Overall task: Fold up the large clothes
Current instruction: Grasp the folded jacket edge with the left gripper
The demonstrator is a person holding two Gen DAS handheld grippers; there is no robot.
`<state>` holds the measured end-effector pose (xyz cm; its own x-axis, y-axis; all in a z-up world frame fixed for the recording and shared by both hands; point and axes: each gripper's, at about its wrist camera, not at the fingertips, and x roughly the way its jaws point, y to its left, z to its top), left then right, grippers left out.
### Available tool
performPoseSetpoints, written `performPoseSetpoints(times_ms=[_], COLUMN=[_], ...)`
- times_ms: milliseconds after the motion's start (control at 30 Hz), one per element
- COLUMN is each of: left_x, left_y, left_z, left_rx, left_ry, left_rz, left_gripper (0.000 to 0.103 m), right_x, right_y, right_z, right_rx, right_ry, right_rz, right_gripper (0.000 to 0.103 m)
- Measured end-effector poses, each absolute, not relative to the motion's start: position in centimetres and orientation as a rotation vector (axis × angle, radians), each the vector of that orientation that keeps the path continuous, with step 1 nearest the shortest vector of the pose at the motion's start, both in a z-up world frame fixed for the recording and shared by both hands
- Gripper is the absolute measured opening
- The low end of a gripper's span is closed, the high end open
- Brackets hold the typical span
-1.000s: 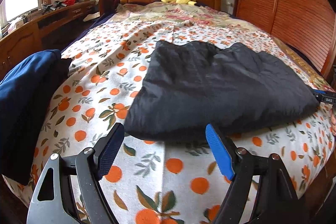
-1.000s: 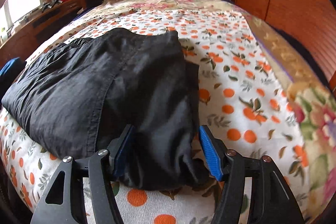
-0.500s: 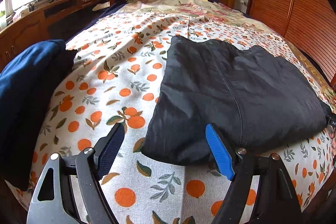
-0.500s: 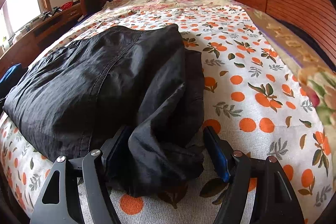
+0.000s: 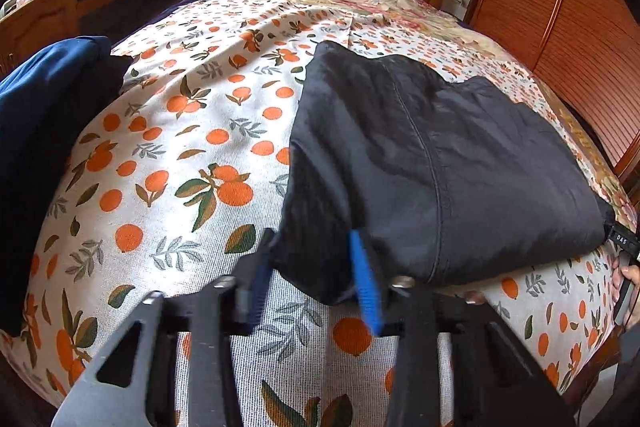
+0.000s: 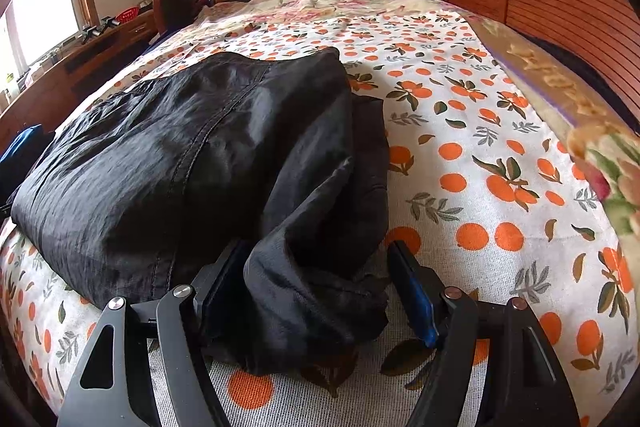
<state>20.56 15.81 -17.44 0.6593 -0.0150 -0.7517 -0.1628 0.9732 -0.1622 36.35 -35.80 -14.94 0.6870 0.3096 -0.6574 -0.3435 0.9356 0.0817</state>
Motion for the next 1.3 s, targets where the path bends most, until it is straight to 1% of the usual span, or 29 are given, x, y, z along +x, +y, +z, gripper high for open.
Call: performPoseSetpoints(times_ms=[33,67,100,133,167,200,233,300,333,400,500,667,833,1067,1100,1167,1267,1300], left_x=[20.5,20.5,20.4,20.3,20.2,20.2,20.0,19.5,19.2,18.5,17.1,13.7,10.1,9.6,9.5,9.5,9.3,9.2], left_y=[15.8,15.8,15.8,15.8,15.7,15.6,15.4,14.8,14.6,14.2,13.5,11.6,9.6,8.3,8.3,8.5,8.9,8.9], left_z=[-17.4,-17.4,-17.3,-17.2,-17.0,-16.8,-16.5,-15.6,-15.1,-14.3,-13.3,-12.3,-12.2,-12.7,-12.7,-12.7,-12.6,-12.5], left_rx=[-0.226,-0.228,-0.232,-0.23,-0.226,-0.218,-0.201,-0.153,-0.139,-0.128,-0.109,-0.098,-0.11,-0.044,-0.044,-0.051,-0.057,-0.054], left_ry=[0.849,0.847,0.844,0.845,0.843,0.843,0.84,0.823,0.814,0.803,0.796,0.785,0.768,0.764,0.76,0.755,0.745,0.737], left_rz=[0.085,0.09,0.104,0.115,0.119,0.121,0.125,0.132,0.132,0.124,0.112,0.066,0.019,0.062,0.06,0.052,0.058,0.062], left_gripper=[0.03,0.026,0.016,0.015,0.013,0.011,0.01,0.009,0.009,0.008,0.008,0.008,0.008,0.008,0.008,0.008,0.014,0.018], right_x=[36.3,36.3,36.3,36.4,36.5,36.6,36.7,36.2,35.8,35.2,33.7,29.7,25.7,24.8,24.7,24.8,24.8,24.9], right_y=[-35.8,-35.6,-35.6,-35.5,-35.5,-35.4,-35.3,-34.9,-34.7,-35.1,-36.8,-40.0,-43.9,-44.6,-44.4,-43.5,-42.5,-42.1], right_z=[-14.9,-14.8,-14.7,-14.6,-14.4,-14.2,-14.0,-13.3,-12.9,-12.2,-10.4,-8.2,-8.4,-11.1,-11.4,-11.8,-12.2,-12.3], right_rx=[-0.051,-0.055,-0.059,-0.056,-0.045,-0.026,-0.018,-0.052,-0.077,-0.083,-0.054,-0.081,-0.065,-0.108,-0.119,-0.134,-0.155,-0.16], right_ry=[0.729,0.729,0.734,0.746,0.761,0.781,0.793,0.787,0.777,0.759,0.717,0.663,0.658,0.702,0.698,0.693,0.686,0.684], right_rz=[0.359,0.351,0.344,0.341,0.35,0.385,0.401,0.422,0.426,0.438,0.458,0.472,0.465,0.429,0.419,0.404,0.384,0.376], right_gripper=[0.073,0.073,0.073,0.071,0.066,0.051,0.04,0.022,0.018,0.015,0.013,0.013,0.013,0.015,0.016,0.021,0.027,0.03])
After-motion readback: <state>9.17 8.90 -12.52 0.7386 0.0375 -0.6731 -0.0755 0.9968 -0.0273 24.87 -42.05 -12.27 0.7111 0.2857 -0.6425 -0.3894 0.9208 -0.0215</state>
